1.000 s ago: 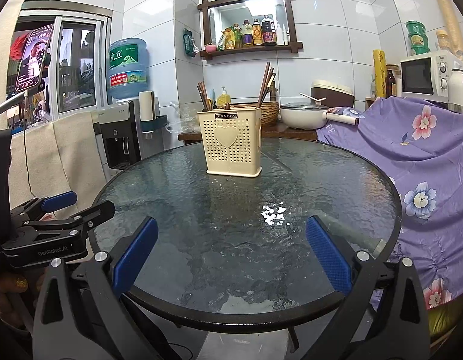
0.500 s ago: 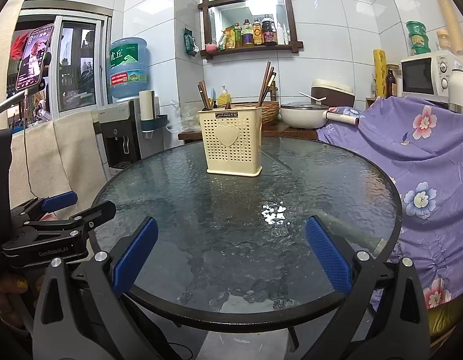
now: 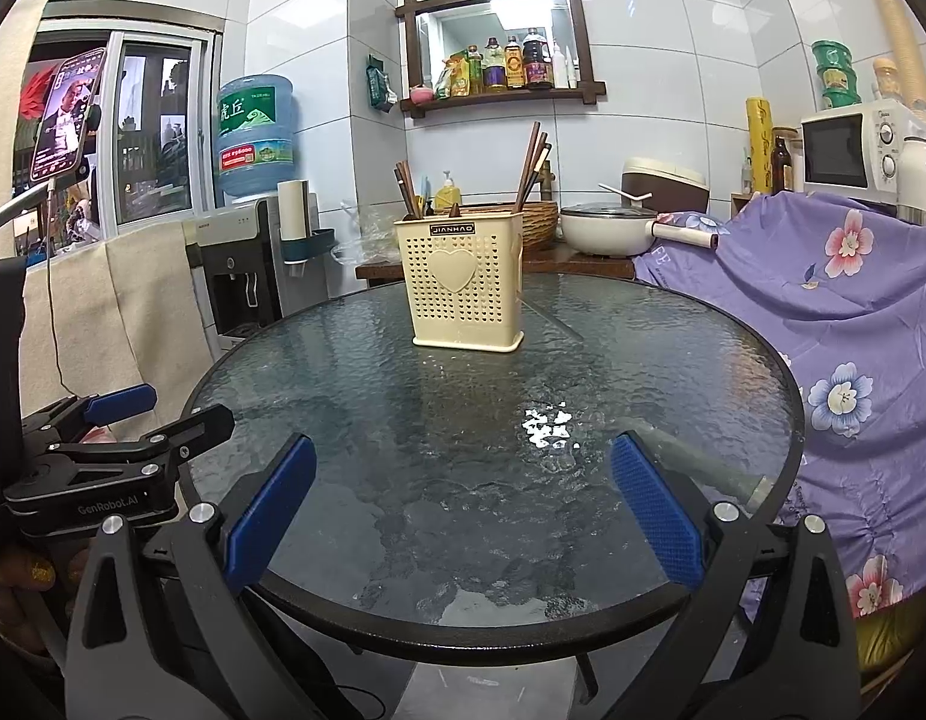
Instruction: Organize utensils
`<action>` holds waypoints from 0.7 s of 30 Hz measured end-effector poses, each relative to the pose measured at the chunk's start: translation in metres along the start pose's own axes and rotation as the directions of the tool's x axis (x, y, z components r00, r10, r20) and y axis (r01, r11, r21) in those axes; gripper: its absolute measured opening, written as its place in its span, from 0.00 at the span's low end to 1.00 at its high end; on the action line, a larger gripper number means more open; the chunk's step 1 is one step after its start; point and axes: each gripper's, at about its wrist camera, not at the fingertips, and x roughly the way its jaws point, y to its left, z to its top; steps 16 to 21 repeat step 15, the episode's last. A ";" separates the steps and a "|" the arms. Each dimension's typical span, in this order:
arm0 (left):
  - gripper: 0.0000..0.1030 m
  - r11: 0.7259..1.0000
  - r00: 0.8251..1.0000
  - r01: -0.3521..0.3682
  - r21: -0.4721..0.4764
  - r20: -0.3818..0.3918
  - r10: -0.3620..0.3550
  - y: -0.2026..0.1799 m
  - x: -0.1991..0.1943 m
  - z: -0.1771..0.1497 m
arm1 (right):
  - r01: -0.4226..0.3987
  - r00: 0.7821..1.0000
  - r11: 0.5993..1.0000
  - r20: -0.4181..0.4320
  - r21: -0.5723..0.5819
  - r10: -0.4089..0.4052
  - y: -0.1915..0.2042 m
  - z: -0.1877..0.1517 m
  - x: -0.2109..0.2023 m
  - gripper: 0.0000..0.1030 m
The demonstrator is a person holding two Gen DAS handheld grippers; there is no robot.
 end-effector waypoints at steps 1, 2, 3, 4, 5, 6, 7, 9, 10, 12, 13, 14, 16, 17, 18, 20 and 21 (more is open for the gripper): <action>0.94 1.000 1.000 0.001 -0.003 0.002 -0.001 0.001 0.000 0.000 | 0.000 1.000 1.000 0.000 0.000 0.000 0.001 0.000 0.000 0.94; 0.94 1.000 1.000 0.001 -0.005 0.005 -0.001 0.000 -0.001 0.000 | 0.000 1.000 1.000 0.000 0.000 0.000 0.001 -0.001 0.000 0.94; 0.94 1.000 1.000 0.000 -0.007 0.007 0.000 0.000 -0.001 0.000 | 0.000 1.000 1.000 0.000 0.000 0.000 0.001 -0.001 0.000 0.94; 0.94 1.000 1.000 -0.001 -0.007 0.008 0.001 0.000 -0.001 0.000 | -0.001 1.000 1.000 -0.001 0.000 0.001 0.000 0.000 0.000 0.94; 0.94 1.000 1.000 -0.004 -0.005 0.008 0.004 0.000 -0.001 0.000 | -0.001 1.000 1.000 -0.002 0.000 0.001 0.000 0.000 0.000 0.94; 0.94 1.000 1.000 -0.009 -0.002 0.007 0.009 0.000 -0.001 0.000 | 0.000 1.000 1.000 -0.003 0.000 0.000 0.001 -0.001 0.000 0.94; 0.94 1.000 1.000 -0.013 0.002 0.006 0.013 -0.001 -0.001 0.000 | -0.001 1.000 1.000 -0.003 0.000 0.001 0.000 -0.001 0.001 0.94; 0.94 1.000 1.000 -0.009 0.007 -0.006 0.009 -0.002 0.000 0.001 | 0.000 1.000 1.000 -0.002 0.000 0.000 0.001 -0.001 0.000 0.94; 0.94 1.000 1.000 -0.007 0.006 -0.008 0.007 -0.002 0.000 0.001 | 0.000 1.000 1.000 -0.004 0.001 0.000 0.000 -0.001 0.001 0.94; 0.94 1.000 1.000 -0.009 0.004 -0.006 0.009 -0.002 0.000 0.001 | -0.001 1.000 1.000 -0.003 0.001 0.001 0.000 0.000 0.001 0.94; 0.94 1.000 1.000 -0.007 0.005 -0.008 0.007 -0.001 0.001 0.001 | 0.000 1.000 1.000 -0.003 0.001 0.000 0.000 0.000 0.001 0.94; 0.94 1.000 1.000 -0.007 0.006 -0.010 0.007 -0.002 0.001 0.001 | -0.001 1.000 1.000 -0.004 0.002 0.001 0.000 0.000 0.001 0.94; 0.94 1.000 1.000 -0.009 0.007 -0.010 0.009 -0.002 0.001 0.001 | -0.001 1.000 1.000 -0.004 0.002 0.001 0.000 0.000 0.001 0.94; 0.94 1.000 1.000 -0.009 0.007 -0.010 0.009 -0.002 0.001 0.001 | -0.001 1.000 1.000 -0.004 0.002 0.001 0.000 0.000 0.001 0.94; 0.94 1.000 1.000 -0.009 0.007 -0.010 0.009 -0.002 0.001 0.001 | -0.001 1.000 1.000 -0.004 0.002 0.001 0.000 0.000 0.001 0.94; 0.94 1.000 1.000 -0.009 0.007 -0.010 0.009 -0.002 0.001 0.001 | -0.001 1.000 1.000 -0.004 0.002 0.001 0.000 0.000 0.001 0.94; 0.94 1.000 1.000 -0.009 0.007 -0.010 0.009 -0.002 0.001 0.001 | -0.001 1.000 1.000 -0.004 0.002 0.001 0.000 0.000 0.001 0.94</action>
